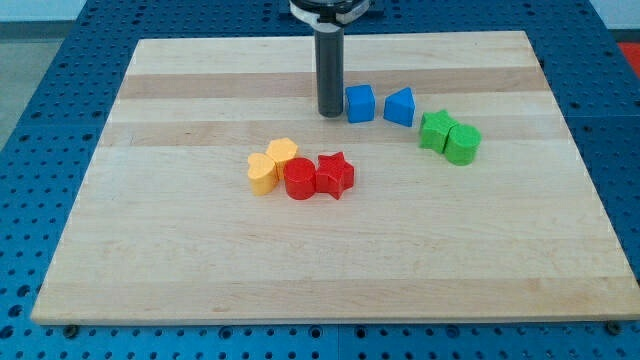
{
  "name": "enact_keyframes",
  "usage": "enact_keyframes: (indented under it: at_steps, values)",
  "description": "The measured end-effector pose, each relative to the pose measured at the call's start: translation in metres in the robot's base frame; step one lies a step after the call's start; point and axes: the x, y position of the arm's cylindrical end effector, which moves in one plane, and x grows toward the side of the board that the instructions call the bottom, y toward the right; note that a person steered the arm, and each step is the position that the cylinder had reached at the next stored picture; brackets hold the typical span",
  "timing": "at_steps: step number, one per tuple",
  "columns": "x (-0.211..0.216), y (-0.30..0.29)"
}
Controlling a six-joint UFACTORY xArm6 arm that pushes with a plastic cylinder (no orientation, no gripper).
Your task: Push the group of blocks slightly down
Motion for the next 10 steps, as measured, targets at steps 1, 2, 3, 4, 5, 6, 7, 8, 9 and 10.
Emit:
enact_keyframes:
  at_steps: [1, 2, 3, 4, 5, 6, 7, 8, 9, 10]
  values:
    - [-0.024, 0.025]
    - [-0.026, 0.026]
    - [-0.026, 0.019]
    - [-0.026, -0.023]
    - [-0.026, -0.069]
    - [-0.026, -0.09]
    - [-0.01, -0.09]
    - [0.044, -0.09]
    - [0.068, -0.09]
    - [0.068, -0.09]
